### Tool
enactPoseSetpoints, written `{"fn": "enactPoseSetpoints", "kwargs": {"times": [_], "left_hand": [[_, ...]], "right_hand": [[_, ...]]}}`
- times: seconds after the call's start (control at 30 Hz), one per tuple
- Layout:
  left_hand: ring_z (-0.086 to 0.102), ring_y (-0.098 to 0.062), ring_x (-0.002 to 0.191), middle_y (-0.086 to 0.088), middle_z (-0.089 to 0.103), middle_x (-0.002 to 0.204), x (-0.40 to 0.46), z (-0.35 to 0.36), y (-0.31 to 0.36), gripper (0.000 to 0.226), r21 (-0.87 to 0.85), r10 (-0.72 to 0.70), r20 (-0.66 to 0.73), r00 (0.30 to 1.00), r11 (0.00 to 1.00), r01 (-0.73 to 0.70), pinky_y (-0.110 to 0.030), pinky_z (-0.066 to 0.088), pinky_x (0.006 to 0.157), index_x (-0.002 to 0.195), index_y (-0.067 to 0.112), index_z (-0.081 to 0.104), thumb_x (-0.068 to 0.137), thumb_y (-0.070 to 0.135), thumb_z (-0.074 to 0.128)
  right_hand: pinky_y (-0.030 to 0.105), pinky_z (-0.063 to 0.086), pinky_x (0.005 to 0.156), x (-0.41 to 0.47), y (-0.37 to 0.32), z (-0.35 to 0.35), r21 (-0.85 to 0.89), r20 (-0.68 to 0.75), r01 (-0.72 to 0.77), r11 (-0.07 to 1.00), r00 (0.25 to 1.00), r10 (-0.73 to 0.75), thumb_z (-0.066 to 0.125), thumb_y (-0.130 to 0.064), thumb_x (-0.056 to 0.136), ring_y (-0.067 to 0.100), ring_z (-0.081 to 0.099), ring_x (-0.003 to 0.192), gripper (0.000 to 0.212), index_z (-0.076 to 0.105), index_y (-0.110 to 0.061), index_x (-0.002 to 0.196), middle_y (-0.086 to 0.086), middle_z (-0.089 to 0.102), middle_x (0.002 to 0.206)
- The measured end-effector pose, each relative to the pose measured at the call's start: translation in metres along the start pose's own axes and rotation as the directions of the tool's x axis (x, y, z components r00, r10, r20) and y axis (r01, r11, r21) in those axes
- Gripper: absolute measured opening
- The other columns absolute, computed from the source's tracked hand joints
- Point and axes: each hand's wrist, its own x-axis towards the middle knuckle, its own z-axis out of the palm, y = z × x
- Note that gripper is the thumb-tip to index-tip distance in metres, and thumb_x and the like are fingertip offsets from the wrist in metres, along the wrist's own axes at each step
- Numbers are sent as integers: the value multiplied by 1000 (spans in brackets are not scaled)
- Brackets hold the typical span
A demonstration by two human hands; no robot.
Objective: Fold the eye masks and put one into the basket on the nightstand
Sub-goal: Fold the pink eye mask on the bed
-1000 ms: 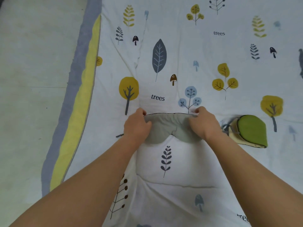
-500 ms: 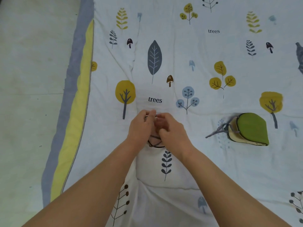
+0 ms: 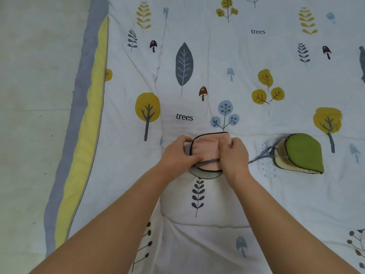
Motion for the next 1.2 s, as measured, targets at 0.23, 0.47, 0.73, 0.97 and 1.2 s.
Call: {"fn": "enactPoseSetpoints", "kwargs": {"times": [0.23,0.47,0.73,0.97,1.2], "left_hand": [[58,-28,101,-12,65,112,-4,-6,-6,28,275,79,-485,871,959,66,-37,45,86,113,11,58,91,15,41],[12,-19,145,-4,18,157,-4,48,-4,50,561,409,-119,905,780,-279,-40,12,117,144,19,23,95,23,31],[-5,-17,146,2,0,159,15,59,-42,55,771,361,-7,933,596,-225,-40,-5,118,146,24,2,97,34,23],[19,-24,141,-8,25,153,13,60,-26,51,776,347,-64,936,607,-172,-42,14,116,142,17,24,95,34,31],[48,-33,108,-15,55,116,8,46,8,32,622,169,-117,979,781,-61,-42,38,89,107,6,50,91,32,44]], "right_hand": [[34,39,71,3,13,-9,-178,-17,-15,984,1000,13,37,-20,95,34,56,96,25,41,-3,113,13,54,96],[43,26,111,-15,33,7,-568,95,333,752,935,-343,37,-32,96,33,21,140,59,13,-15,148,20,19,153],[44,-11,116,-1,70,7,-705,290,416,575,908,-302,16,-51,95,18,-19,144,59,-26,-31,132,-6,-37,139],[48,2,117,1,53,-1,-682,326,432,590,902,-284,24,-47,96,22,-3,146,60,9,-22,148,4,-1,160],[42,39,92,6,23,-20,-482,209,344,806,938,-276,41,-20,92,33,43,114,52,27,-14,142,15,47,127]]}}
